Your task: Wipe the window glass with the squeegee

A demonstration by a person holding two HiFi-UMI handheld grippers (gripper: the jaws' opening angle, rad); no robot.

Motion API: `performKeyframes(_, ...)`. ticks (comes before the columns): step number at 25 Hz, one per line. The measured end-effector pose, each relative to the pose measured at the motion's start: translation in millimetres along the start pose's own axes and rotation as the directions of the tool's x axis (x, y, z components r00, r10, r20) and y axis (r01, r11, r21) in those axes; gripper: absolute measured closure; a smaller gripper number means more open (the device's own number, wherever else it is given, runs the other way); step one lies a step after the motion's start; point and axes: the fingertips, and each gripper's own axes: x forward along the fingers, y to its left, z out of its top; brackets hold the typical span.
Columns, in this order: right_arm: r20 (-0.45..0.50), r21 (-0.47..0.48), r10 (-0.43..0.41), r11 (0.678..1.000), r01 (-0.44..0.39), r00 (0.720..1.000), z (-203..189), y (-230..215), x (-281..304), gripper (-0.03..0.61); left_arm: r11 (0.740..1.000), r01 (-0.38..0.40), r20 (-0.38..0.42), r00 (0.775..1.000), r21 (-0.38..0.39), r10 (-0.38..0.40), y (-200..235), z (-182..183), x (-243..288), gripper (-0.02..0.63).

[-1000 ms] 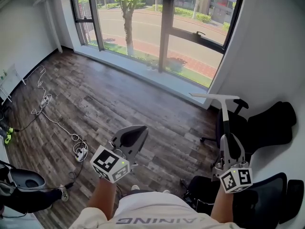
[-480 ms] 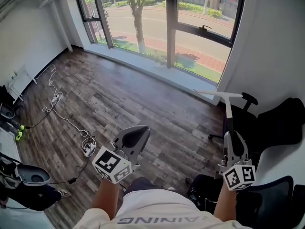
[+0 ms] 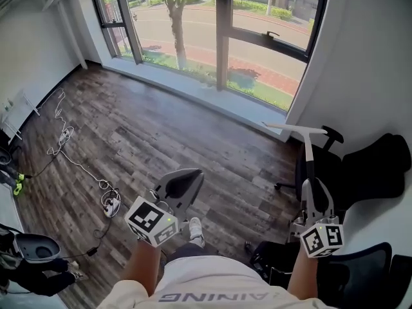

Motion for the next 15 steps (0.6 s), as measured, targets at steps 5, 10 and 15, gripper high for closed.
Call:
performKeyframes(5,-0.002,-0.054,-0.029,0.998,0.029,1.000,1,6,53,0.479,0.999,0.024,0.024,0.999,-0.028,-0.024,58,-2,27,0.597)
performKeyframes(10,-0.030,-0.081,-0.045,0.996,0.042,0.999,-6,29,129,0.479,0.999,0.026,0.033,0.999,-0.042,-0.025,138,1,50,0.597)
performKeyframes(15,-0.025,-0.092,-0.041,0.995,0.039,0.999,-10,56,204,0.479,0.998,0.032,0.039,0.999,-0.047,-0.030,216,9,64,0.597)
